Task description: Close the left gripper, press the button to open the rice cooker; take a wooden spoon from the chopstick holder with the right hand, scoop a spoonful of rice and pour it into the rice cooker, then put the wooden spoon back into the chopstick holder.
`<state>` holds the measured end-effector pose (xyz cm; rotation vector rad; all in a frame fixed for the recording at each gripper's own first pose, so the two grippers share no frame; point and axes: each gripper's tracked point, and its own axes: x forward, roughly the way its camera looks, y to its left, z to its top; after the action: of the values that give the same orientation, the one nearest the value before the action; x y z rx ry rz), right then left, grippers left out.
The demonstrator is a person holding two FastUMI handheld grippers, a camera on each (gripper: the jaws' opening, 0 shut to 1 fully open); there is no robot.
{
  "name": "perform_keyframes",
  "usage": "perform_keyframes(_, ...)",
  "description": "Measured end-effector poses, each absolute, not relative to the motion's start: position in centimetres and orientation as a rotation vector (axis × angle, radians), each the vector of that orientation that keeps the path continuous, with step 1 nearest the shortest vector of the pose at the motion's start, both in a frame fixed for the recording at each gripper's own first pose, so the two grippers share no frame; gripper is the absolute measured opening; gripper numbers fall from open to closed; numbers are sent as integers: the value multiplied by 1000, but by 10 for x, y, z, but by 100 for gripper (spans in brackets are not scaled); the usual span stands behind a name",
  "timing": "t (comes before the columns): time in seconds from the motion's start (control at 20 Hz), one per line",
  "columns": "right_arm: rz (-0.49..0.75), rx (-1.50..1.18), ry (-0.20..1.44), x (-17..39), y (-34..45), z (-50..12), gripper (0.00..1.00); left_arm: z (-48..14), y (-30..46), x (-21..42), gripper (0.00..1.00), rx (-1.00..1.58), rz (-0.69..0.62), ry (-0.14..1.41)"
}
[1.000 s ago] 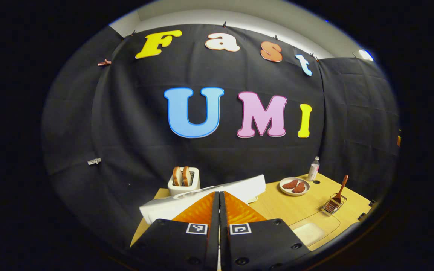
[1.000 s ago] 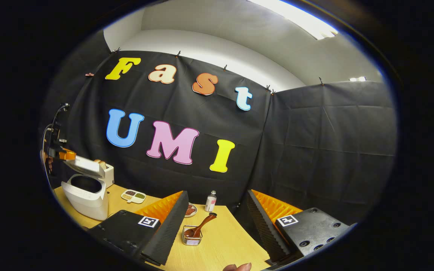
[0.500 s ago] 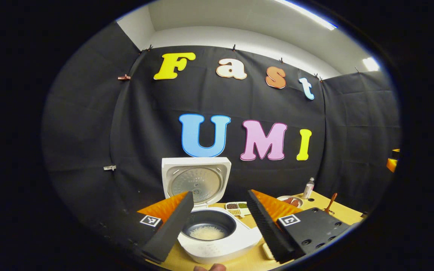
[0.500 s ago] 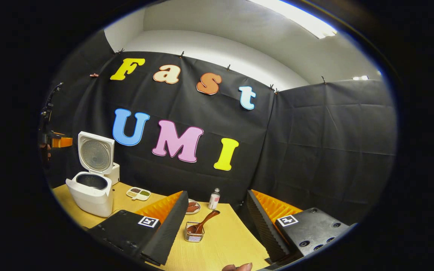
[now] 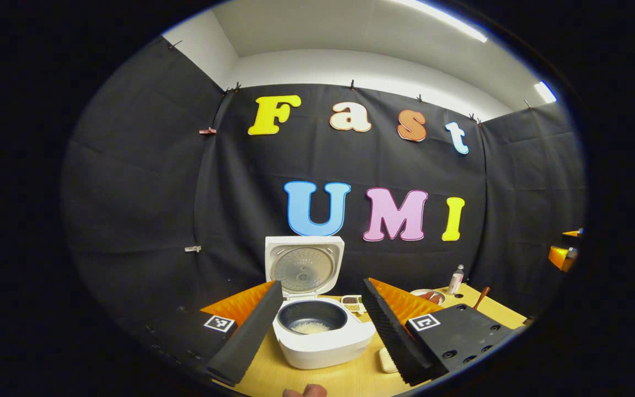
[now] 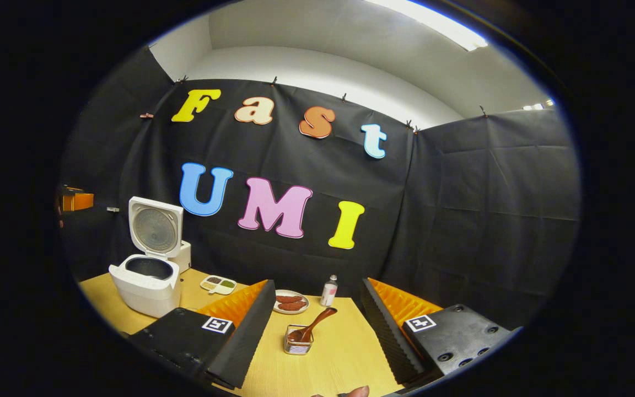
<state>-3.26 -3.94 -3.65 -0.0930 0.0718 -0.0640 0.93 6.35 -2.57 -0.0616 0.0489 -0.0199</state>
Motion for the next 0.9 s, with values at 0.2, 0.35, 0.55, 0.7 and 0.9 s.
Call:
perform_keyframes(0.2,-25,-50,100,-31,-39,-47,98,-30,54,-11,99,-87,-19,67)
perform_keyframes(0.35,-16,-11,112,-26,-46,-53,98,-37,53,-13,98,-101,-12,92)
perform_keyframes(0.55,4,16,152,-11,-57,-76,98,-39,52,-12,99,-108,13,104)
perform_keyframes(0.7,26,49,209,5,-66,-105,98,-42,51,-13,96,-87,34,122)
perform_keyframes(0.9,85,78,294,29,-71,-149,98,-49,43,-14,95,-86,55,150)
